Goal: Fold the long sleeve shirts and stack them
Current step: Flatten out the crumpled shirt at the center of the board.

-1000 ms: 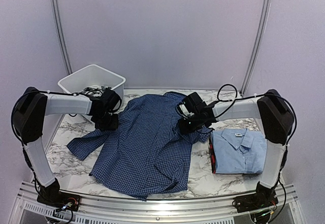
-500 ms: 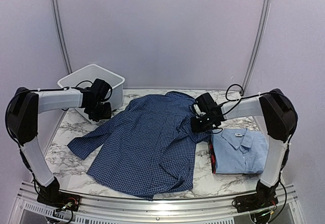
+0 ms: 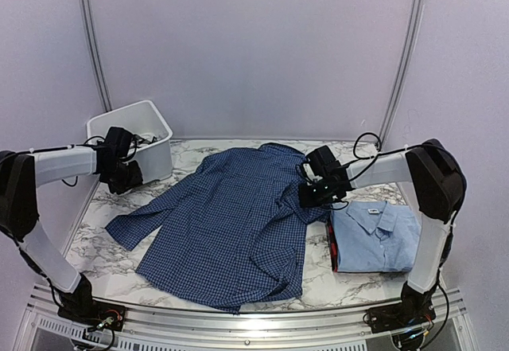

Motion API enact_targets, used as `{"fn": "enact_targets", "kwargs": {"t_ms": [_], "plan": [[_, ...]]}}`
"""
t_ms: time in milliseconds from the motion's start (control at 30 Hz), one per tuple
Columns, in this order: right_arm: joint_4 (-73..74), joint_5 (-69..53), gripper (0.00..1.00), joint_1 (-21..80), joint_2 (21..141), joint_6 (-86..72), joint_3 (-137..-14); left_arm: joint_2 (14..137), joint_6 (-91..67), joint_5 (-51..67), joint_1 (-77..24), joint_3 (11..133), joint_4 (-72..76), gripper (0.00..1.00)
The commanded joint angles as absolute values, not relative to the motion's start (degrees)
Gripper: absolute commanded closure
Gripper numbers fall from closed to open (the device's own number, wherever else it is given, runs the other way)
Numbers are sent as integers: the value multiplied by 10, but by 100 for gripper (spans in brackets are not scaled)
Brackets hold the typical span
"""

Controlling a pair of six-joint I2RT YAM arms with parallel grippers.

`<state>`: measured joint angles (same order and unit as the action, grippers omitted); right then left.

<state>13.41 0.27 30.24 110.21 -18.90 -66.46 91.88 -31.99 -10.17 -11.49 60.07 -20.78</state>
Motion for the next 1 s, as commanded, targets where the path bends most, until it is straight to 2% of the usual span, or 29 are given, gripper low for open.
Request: {"fn": "enact_targets", "kwargs": {"t_ms": [0, 200, 333, 767, 967], "plan": [[137, -14, 100, 304, 1101, -193, -657, 889, -356, -126, -65, 574, -189, 59], [136, -15, 100, 304, 1104, -193, -658, 845, -355, -131, -156, 558, -189, 58], [136, -18, 100, 304, 1109, -190, -661, 869, -358, -156, -228, 602, -187, 57], [131, -21, 100, 304, 1122, -188, -668, 1192, -245, -164, -273, 989, -201, 55], [127, -25, 100, 304, 1129, -189, -670, 1290, -222, -170, -251, 1087, -239, 53]]}}
